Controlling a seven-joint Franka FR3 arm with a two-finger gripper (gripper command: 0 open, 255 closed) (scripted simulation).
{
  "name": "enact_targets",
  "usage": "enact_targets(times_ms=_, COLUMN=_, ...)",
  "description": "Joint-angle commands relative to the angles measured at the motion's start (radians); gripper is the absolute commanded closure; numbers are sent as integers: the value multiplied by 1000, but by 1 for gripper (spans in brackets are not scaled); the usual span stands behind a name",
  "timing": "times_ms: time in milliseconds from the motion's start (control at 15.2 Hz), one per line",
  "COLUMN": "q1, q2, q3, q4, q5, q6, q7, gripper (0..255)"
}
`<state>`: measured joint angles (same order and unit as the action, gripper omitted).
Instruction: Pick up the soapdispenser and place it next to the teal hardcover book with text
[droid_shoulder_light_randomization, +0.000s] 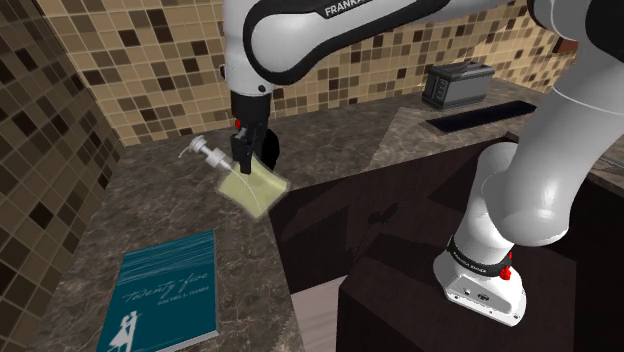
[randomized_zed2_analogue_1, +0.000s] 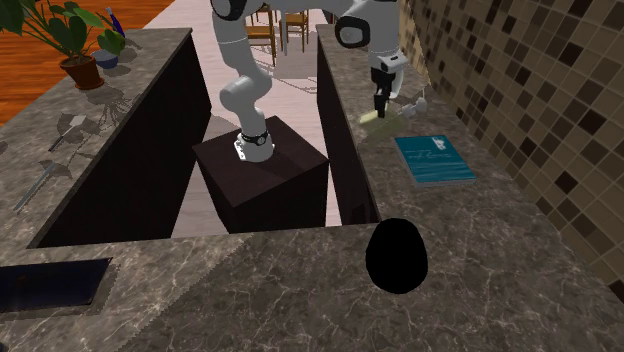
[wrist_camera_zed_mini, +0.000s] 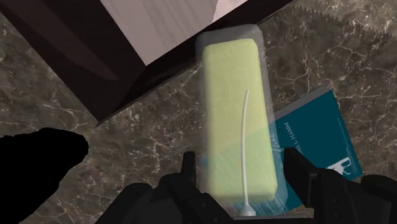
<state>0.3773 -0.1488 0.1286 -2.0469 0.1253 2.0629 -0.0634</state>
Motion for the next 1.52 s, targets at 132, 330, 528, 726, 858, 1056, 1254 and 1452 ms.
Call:
enact_targets(times_ms=132, q1=39, q2=54, q3=58, q4=23, q5=-18, q6=42, q7=102, gripper=255)
enact_targets(times_ms=330, q1=69, q2=101, q3=97, q4=54, q5=-39, q6=62, q7=180, gripper=255)
enact_targets(times_ms=528, q1=100, q2=156, q3=134, q4=97, q5=-67, q6=78, q7=258, gripper=255)
enact_targets(times_ms=726, q1=135, q2=219, q3=165, q4=150, q5=-103, q6=88, q7=338, gripper=255)
enact_targets(times_ms=858, q1=160, q2=266, q3=182, q4=193, q5=-130, q6=92, q7=391, gripper=255)
enact_targets(times_ms=1056, q1=204, q2=342, q3=201, q4=267, q5=-175, q6=90, q7=469, gripper=255)
enact_targets(times_ms=1254, q1=254, q2=424, q3=214, q4=355, q5=-221, q6=79, q7=543, gripper=255)
enact_targets(times_ms=1452, q1=309, q2=514, q3=219, q4=458, q5=-267, q6=59, q7=610, gripper=255)
